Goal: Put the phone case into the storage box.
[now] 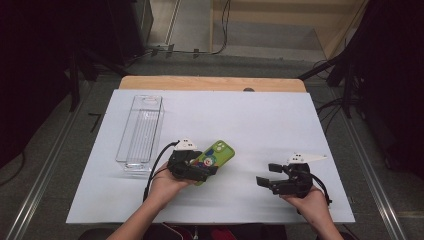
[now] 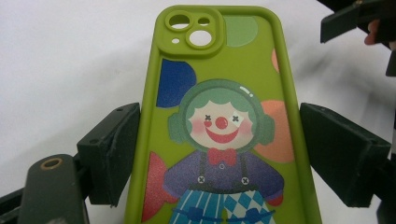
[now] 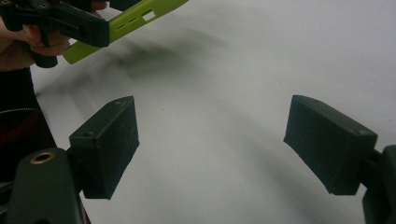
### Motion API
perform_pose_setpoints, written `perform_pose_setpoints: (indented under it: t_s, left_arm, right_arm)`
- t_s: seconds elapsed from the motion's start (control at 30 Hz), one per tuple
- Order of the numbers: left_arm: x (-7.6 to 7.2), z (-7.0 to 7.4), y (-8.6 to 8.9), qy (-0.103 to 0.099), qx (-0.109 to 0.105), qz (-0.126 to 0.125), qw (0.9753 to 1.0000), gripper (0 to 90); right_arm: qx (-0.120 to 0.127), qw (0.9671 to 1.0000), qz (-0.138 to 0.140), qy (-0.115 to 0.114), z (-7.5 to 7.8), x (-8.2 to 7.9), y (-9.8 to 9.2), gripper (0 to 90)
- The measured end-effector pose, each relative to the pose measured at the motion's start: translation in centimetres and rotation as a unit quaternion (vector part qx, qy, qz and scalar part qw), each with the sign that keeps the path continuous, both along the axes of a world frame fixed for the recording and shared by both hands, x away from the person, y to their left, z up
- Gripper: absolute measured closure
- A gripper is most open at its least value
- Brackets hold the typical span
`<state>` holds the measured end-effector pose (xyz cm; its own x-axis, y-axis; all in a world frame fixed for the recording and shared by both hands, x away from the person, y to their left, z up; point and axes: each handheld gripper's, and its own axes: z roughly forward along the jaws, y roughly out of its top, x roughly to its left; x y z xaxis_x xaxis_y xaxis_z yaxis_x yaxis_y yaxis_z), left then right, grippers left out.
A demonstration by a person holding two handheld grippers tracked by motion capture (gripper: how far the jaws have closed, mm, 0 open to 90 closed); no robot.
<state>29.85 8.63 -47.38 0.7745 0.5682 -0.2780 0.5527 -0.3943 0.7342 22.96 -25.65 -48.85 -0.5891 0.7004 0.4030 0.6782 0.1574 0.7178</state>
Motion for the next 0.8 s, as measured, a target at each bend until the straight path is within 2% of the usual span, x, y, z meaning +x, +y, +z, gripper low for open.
perform_pose_setpoints:
  t_s: [0.13,0.27,0.37,0.47,0.53,0.8]
  left_arm:
    - [0.1,0.2,-0.2,0.001,-0.009,0.012,0.9999,16.9]
    - [0.1,0.3,-0.7,-0.01,-0.016,0.023,0.9995,16.9]
    - [0.1,0.3,-1.1,-0.01,-0.024,0.03,0.9992,16.9]
    - [0.2,0.1,-1.7,-0.014,-0.024,0.035,0.999,16.8]
    - [0.2,0.0,-1.9,-0.015,-0.023,0.04,0.9988,16.8]
    - [0.9,-0.5,-2.4,-0.018,-0.032,0.066,0.9971,16.9]
  right_arm:
    - [0.0,1.0,-0.006,0.006,0.1,0.2,0.1,15.6]
    - [0.001,0.9999,-0.01,0.006,0.1,0.3,0.3,15.6]
    - [0.001,0.9999,-0.013,0.004,0.1,0.3,0.4,15.6]
    - [0.003,0.9998,-0.019,0.004,0.2,0.3,0.4,15.8]
    - [0.001,0.9998,-0.021,0.005,0.3,0.4,0.4,19.9]
    - [0.002,0.9995,-0.03,0.007,0.4,0.5,0.8,19.8]
